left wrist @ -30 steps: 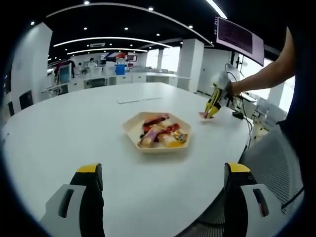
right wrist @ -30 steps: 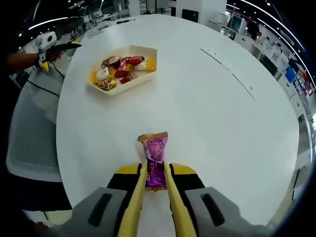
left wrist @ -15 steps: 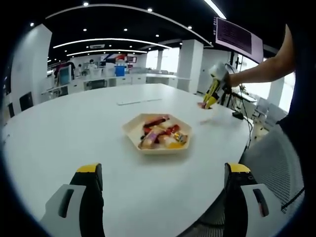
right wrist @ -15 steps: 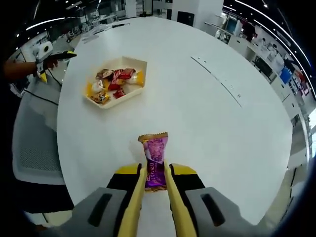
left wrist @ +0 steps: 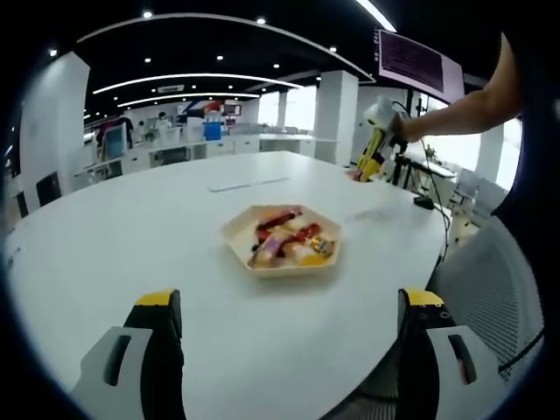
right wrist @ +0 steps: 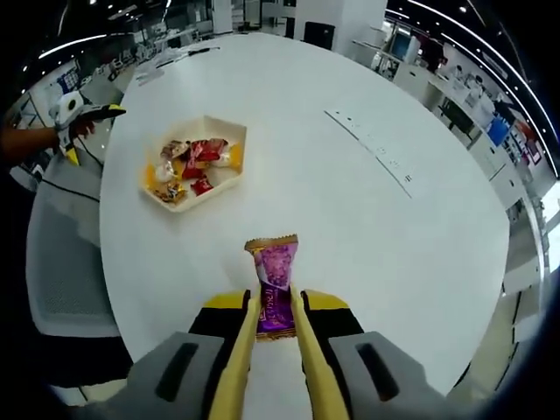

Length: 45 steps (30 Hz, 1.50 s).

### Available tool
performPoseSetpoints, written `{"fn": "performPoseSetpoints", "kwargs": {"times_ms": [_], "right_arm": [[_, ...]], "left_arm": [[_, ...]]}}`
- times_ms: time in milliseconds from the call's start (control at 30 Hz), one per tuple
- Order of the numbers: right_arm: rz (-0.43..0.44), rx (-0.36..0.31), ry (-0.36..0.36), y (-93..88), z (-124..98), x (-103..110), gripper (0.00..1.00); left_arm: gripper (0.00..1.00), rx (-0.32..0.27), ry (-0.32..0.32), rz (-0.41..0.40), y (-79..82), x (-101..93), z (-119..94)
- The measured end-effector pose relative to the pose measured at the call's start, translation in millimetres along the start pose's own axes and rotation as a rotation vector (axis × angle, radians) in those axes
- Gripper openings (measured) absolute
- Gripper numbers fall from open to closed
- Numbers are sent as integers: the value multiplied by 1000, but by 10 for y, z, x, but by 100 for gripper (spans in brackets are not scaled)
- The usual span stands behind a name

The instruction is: Place the target food into the container with the food tongs after gripping and lifting it, then release it inside without dropping or visibly crushing the food.

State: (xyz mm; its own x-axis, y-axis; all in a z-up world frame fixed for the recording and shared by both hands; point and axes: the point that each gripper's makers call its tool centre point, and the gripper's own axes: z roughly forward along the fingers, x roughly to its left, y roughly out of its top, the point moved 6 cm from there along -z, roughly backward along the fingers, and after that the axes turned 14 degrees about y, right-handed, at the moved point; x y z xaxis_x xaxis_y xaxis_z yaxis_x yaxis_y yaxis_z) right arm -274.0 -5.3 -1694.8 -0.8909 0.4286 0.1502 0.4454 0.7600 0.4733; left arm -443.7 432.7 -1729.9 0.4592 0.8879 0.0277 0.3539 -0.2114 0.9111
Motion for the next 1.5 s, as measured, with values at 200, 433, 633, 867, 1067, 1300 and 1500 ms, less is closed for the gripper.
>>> {"fn": "performPoseSetpoints", "kwargs": {"times_ms": [200,433,633,867,1067,1300,1500], "right_arm": [[5,-3,-7,65,-18,-10,21],[17,-12,-7,210,-2,29,21],[23,-16,0,410,117,85,22],[29,-33,4,590,233,145,22],[49,-41,10,780,397,175,22],[63,-34,20,958,601,219,22],[78,-16,22,1094,761,272,22]], "left_arm": [[100,-7,2,-1,10,3,0],[100,-17,-1,-4,23,7,-11],[100,-27,0,-14,39,15,-21],[100,-42,-6,-24,67,6,-32],[100,-71,-27,-63,120,10,-74],[100,-35,-72,-31,123,-51,-93],[100,-23,-99,72,66,-126,-78]]}}
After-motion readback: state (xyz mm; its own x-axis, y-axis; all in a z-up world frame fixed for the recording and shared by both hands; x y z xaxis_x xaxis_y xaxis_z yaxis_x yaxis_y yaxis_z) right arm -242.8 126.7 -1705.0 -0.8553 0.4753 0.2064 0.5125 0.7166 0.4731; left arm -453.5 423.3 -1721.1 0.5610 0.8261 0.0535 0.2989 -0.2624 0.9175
